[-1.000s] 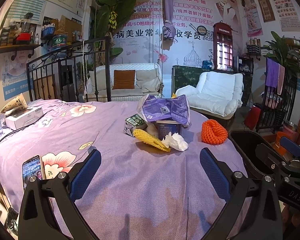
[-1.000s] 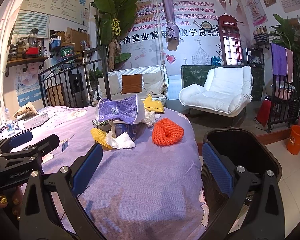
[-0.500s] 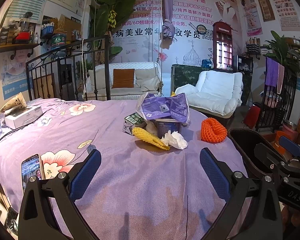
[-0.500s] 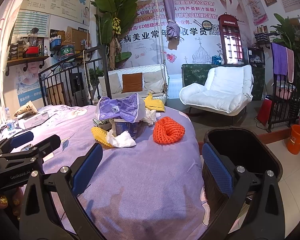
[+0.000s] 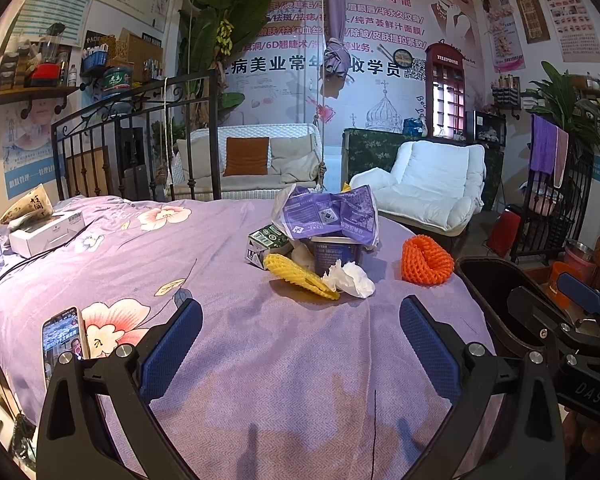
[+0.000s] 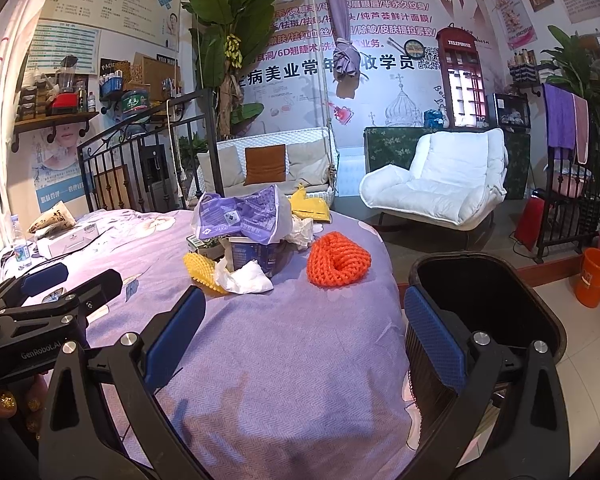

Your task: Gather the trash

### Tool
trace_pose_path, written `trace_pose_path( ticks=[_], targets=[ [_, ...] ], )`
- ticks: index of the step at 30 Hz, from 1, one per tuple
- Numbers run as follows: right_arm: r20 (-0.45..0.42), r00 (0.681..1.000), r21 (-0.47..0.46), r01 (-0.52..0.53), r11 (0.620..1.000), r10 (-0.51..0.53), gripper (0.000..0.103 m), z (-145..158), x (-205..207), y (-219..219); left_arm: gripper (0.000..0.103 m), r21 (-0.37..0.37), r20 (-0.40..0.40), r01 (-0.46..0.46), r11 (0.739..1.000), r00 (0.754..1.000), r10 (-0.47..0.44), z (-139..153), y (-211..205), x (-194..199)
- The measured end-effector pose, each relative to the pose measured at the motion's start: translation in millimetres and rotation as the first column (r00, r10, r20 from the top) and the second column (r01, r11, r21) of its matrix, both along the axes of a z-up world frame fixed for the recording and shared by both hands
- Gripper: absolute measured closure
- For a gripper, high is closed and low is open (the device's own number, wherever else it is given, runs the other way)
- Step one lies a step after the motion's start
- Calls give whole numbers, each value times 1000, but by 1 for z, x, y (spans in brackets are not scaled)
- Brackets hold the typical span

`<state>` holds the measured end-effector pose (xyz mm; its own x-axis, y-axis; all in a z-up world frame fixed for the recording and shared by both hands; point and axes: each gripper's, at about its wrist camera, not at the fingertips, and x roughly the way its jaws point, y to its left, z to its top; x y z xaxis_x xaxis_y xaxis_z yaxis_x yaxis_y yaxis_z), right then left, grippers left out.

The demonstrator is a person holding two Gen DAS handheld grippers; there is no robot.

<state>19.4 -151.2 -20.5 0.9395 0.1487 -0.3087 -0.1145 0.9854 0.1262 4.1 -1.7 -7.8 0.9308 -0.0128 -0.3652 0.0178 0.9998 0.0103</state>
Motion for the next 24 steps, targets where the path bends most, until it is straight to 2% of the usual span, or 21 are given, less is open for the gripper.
trace_pose_path(
  ticks=[16,19,24],
  targets=[
    [-8,1000,-2,-4,1000,4,4,-4,2,3,5,3,-10,2,1000,1000,-2,-2,-2,2],
    [-20,1000,-8,-8,1000,8,4,-7,4,6,5,-5,-30,14,1000,999,-14,-8,-2,4],
    [-73,997,-22,-22,1000,20,4,-13,18,3,5,-20,-122,36,999,992,-38,-24,-1,15]
  ],
)
